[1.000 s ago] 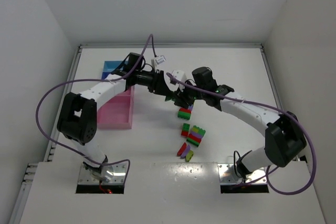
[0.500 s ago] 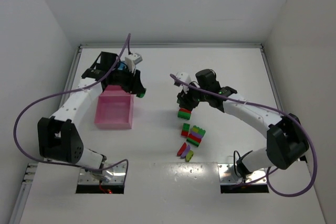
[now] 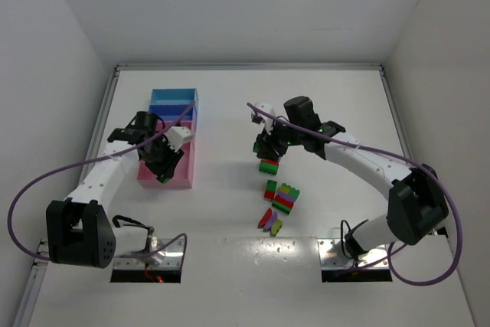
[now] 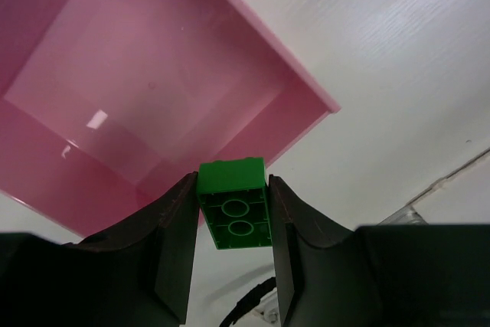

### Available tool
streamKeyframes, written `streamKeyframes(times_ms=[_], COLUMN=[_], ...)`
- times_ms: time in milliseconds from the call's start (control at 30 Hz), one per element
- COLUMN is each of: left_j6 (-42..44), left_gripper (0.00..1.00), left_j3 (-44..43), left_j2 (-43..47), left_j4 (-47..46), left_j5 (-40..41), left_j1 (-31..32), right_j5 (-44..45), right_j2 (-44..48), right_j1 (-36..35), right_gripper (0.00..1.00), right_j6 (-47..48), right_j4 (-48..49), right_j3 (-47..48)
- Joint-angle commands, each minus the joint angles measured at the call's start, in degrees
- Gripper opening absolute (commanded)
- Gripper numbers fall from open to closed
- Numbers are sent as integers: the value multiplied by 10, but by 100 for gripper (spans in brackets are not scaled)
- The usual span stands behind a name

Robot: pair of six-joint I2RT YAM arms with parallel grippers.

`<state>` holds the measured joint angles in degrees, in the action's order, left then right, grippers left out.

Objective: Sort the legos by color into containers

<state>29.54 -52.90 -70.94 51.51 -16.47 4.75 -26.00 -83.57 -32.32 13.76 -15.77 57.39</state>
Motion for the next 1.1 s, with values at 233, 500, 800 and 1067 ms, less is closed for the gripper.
streamKeyframes(times_ms=[233,500,800,1067], left_j6=[10,-65,-179,-281], left_gripper=[66,69,69,69], left_j3=[-6,-118,-200,-225], left_j2=[-25,-45,-168,-185], left_j4=[-62,-35,-35,-107], left_j5=[-11,-304,-529,-511], left_j1=[-42,-69,-19,35], right_j5=[-32,-77,-135,10], right_j2=[-15,-26,-73,-108], right_j1=[-1,-6,-42,-108], right_gripper=[0,0,0,0], right_j6=[1,1,1,-4], right_j4=[1,-4,-9,11], right_j3=[41,59,132,170])
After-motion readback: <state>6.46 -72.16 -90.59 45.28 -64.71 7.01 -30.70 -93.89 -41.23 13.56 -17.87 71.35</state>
